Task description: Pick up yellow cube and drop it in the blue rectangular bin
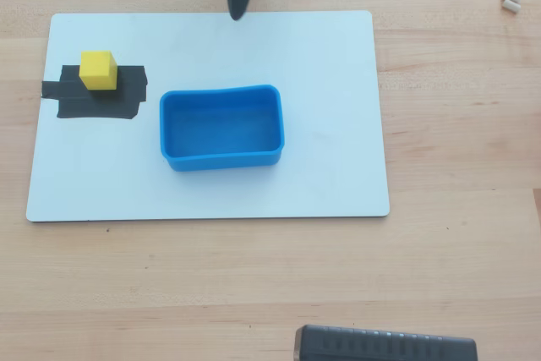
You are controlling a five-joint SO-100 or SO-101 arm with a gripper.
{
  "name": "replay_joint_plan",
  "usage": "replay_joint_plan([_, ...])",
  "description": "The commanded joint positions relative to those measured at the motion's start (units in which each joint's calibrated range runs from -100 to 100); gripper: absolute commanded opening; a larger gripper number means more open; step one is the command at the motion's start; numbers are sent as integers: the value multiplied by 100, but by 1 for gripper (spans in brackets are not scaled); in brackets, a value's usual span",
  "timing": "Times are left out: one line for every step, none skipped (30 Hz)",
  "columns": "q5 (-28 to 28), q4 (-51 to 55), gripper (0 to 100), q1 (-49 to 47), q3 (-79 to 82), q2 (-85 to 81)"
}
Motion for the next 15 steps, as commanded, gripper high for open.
replay_joint_plan([259,148,0,438,-1221,953])
replay_joint_plan([337,148,0,592,-1367,1194])
replay_joint_plan([415,140,0,747,-1503,1417])
replay_joint_plan([493,132,0,884,-1621,1575])
replay_joint_plan([581,123,0,1038,-1757,1761])
replay_joint_plan([659,115,0,1175,-1903,1956])
replay_joint_plan([742,90,0,1330,-2057,2188])
replay_joint_plan([825,82,0,1467,-2230,2420])
replay_joint_plan([913,57,0,1630,-2448,2690])
replay_joint_plan([982,49,0,1793,-2685,2959])
replay_joint_plan([1050,24,0,1973,-2967,3266])
replay_joint_plan([1109,16,0,2119,-3257,3572])
replay_joint_plan([1158,16,0,2273,-3585,3897])
replay_joint_plan([1211,16,0,2402,-3867,4176])
replay_joint_plan([1284,16,0,2522,-4130,4445])
